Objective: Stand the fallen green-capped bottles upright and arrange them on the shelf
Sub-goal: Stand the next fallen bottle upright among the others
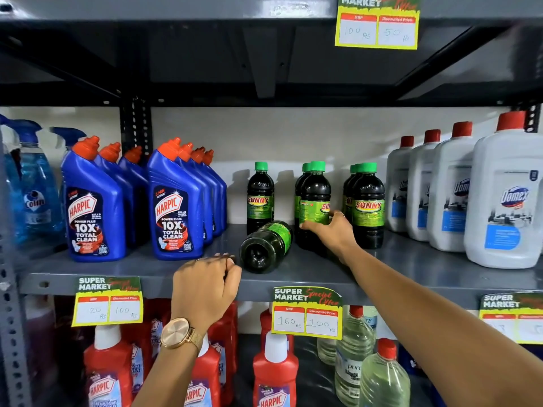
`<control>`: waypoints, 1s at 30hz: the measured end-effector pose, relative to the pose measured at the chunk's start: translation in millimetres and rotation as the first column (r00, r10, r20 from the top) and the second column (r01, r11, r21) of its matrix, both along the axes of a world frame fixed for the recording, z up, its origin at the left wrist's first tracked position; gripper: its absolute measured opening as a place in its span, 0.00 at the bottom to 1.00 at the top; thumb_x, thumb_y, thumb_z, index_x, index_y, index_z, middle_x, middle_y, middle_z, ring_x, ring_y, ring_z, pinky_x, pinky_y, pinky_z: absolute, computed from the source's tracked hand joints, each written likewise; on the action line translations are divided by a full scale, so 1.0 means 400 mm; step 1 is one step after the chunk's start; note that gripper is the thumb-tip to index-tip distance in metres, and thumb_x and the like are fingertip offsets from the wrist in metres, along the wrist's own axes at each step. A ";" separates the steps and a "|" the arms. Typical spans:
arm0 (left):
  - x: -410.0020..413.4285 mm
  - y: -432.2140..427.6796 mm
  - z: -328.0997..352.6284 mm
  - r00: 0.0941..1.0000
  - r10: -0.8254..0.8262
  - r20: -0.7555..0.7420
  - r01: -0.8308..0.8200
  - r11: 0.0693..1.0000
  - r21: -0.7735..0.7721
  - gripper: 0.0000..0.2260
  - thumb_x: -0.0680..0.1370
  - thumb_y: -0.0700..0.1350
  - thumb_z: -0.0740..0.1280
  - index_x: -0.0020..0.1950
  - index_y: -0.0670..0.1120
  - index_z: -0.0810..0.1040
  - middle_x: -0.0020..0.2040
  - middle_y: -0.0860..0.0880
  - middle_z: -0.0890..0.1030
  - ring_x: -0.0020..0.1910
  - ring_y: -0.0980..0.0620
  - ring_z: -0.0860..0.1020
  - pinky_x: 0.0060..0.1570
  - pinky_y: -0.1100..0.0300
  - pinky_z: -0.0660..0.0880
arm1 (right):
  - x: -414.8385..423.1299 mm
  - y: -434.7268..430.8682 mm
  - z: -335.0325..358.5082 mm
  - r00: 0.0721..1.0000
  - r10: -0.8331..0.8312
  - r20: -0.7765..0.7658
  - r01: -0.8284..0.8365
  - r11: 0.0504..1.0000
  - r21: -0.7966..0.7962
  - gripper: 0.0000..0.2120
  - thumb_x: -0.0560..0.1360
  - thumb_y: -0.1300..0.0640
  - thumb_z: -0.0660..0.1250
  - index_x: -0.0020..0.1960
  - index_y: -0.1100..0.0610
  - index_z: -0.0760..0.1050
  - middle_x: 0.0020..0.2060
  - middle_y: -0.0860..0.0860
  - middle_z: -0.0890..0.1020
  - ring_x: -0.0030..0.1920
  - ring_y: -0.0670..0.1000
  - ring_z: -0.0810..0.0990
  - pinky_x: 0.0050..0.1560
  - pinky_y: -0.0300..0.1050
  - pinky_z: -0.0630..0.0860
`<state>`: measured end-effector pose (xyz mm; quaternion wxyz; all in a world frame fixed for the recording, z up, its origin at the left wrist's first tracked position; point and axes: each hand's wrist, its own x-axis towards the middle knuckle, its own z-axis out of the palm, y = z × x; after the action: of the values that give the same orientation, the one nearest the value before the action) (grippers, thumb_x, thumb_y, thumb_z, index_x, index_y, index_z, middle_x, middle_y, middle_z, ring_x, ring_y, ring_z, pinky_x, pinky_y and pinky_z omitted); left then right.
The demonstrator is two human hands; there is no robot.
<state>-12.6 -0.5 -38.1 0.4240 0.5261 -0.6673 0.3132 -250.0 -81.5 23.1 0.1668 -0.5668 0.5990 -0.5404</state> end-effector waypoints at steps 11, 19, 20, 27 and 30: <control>0.000 0.002 0.002 1.000 -0.016 -0.012 0.016 1.000 0.008 0.16 0.71 0.47 0.57 0.23 0.47 0.69 0.20 0.52 0.71 0.19 0.49 0.68 0.24 0.64 0.54 | -0.005 -0.025 -0.019 0.992 -0.057 -0.114 0.060 0.998 0.030 0.46 0.50 0.33 0.74 0.61 0.60 0.75 0.57 0.58 0.80 0.57 0.59 0.78 0.59 0.53 0.77; 0.001 0.002 0.000 1.000 -0.023 -0.009 0.024 1.000 0.006 0.15 0.71 0.47 0.57 0.24 0.47 0.69 0.21 0.52 0.71 0.19 0.50 0.67 0.24 0.66 0.51 | -0.011 -0.021 -0.016 0.998 -0.014 -0.059 0.019 0.996 0.088 0.31 0.65 0.51 0.78 0.61 0.64 0.71 0.58 0.60 0.79 0.57 0.60 0.79 0.56 0.51 0.77; 0.000 0.002 0.001 1.000 -0.023 -0.009 0.023 1.000 0.005 0.15 0.71 0.47 0.57 0.24 0.47 0.69 0.21 0.52 0.71 0.19 0.50 0.68 0.24 0.66 0.51 | -0.010 -0.021 -0.016 0.996 -0.022 -0.082 0.030 0.995 0.093 0.32 0.64 0.51 0.78 0.61 0.64 0.71 0.59 0.61 0.78 0.58 0.60 0.78 0.58 0.53 0.77; 0.000 -0.001 -0.001 1.000 -0.022 -0.016 0.022 1.000 -0.021 0.15 0.71 0.47 0.56 0.23 0.48 0.68 0.20 0.52 0.72 0.21 0.54 0.61 0.27 0.71 0.48 | -0.015 -0.025 -0.014 0.986 -0.039 -0.162 0.055 0.994 0.090 0.34 0.64 0.48 0.79 0.61 0.65 0.70 0.59 0.61 0.78 0.59 0.62 0.78 0.59 0.55 0.76; 0.000 0.000 0.001 1.000 -0.020 -0.019 0.020 1.000 -0.023 0.16 0.71 0.47 0.56 0.23 0.48 0.68 0.20 0.52 0.71 0.22 0.54 0.60 0.27 0.71 0.48 | -0.009 -0.022 -0.018 0.977 -0.052 -0.205 0.071 0.994 0.089 0.39 0.64 0.45 0.78 0.64 0.65 0.68 0.62 0.62 0.76 0.62 0.62 0.76 0.61 0.56 0.74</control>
<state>-12.7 -0.7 -37.7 0.4395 0.5173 -0.6649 0.3117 -253.5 -90.1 16.1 0.1153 -0.5914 0.6552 -0.4558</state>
